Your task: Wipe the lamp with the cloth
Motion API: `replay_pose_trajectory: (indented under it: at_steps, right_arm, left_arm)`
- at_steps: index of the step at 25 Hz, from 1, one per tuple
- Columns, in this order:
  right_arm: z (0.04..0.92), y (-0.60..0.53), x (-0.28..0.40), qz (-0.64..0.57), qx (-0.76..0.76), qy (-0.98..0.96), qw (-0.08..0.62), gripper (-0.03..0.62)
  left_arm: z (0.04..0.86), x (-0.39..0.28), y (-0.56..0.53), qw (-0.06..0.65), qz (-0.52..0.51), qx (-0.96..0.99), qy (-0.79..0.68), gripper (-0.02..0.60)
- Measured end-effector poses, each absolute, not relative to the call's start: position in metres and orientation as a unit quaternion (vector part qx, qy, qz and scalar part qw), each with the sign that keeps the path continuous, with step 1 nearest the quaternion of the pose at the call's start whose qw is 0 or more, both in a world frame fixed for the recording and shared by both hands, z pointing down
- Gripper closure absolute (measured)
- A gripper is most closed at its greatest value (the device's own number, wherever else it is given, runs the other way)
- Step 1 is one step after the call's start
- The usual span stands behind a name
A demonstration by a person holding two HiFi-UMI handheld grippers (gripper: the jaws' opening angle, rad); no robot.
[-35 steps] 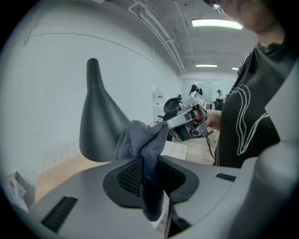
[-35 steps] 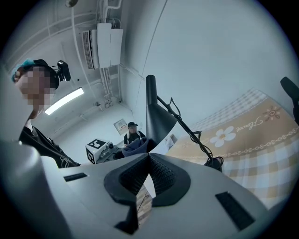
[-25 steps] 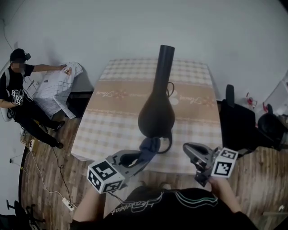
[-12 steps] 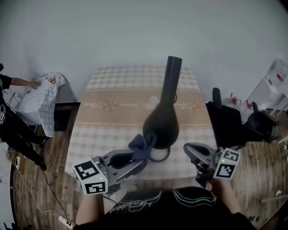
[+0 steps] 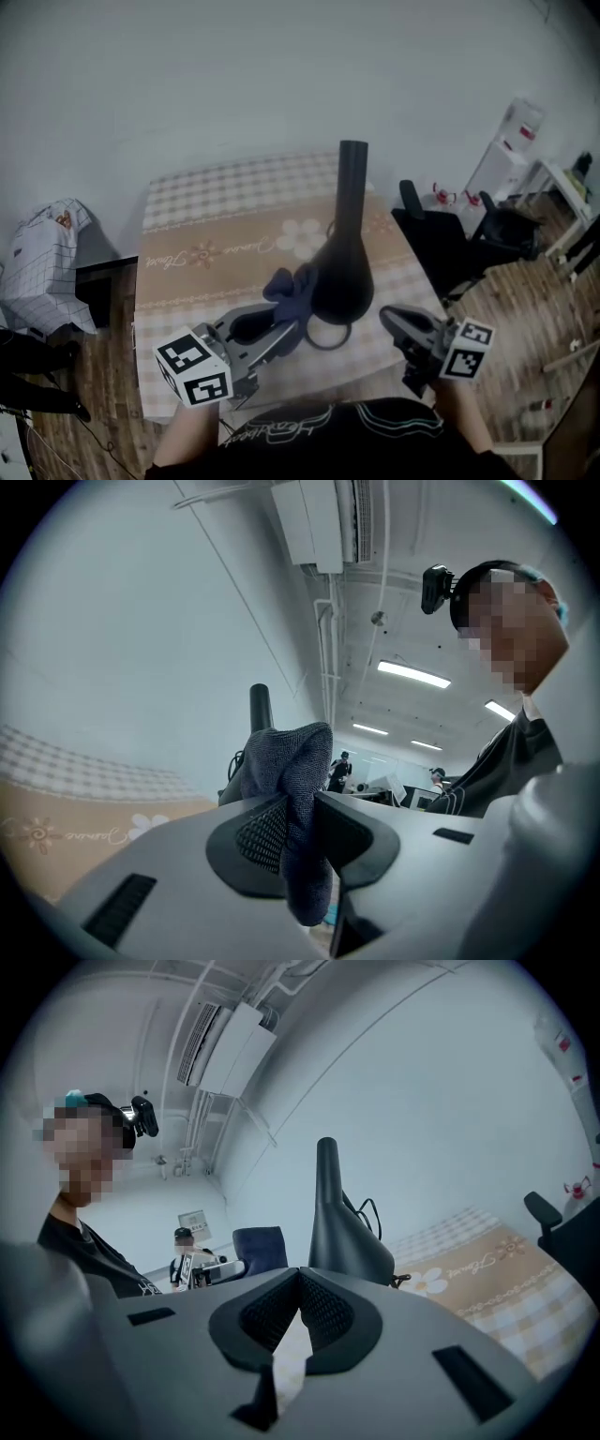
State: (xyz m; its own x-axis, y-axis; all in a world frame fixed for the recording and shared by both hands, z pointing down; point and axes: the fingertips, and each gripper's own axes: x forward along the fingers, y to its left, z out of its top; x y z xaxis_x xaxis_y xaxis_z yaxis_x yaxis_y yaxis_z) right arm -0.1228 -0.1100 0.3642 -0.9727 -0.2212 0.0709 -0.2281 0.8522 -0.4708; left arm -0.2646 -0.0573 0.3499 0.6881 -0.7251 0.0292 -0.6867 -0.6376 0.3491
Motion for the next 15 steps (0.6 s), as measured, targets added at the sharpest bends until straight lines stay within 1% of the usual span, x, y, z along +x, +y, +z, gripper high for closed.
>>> replay_pose_trajectory:
  at_steps: [9, 15]
  right_arm:
    - [0.375, -0.081, -0.129, 0.238, 0.206, -0.949, -0.008, 0.583]
    - [0.367, -0.075, -0.122, 0.219, 0.245, -0.944, -0.005, 0.583]
  left_arm:
    - [0.335, -0.295, -0.083, 0.129, -0.057, 0.927, -0.347, 0.510]
    - [0.302, -0.306, -0.108, 0.100, -0.091, 0.933, -0.334, 0.509]
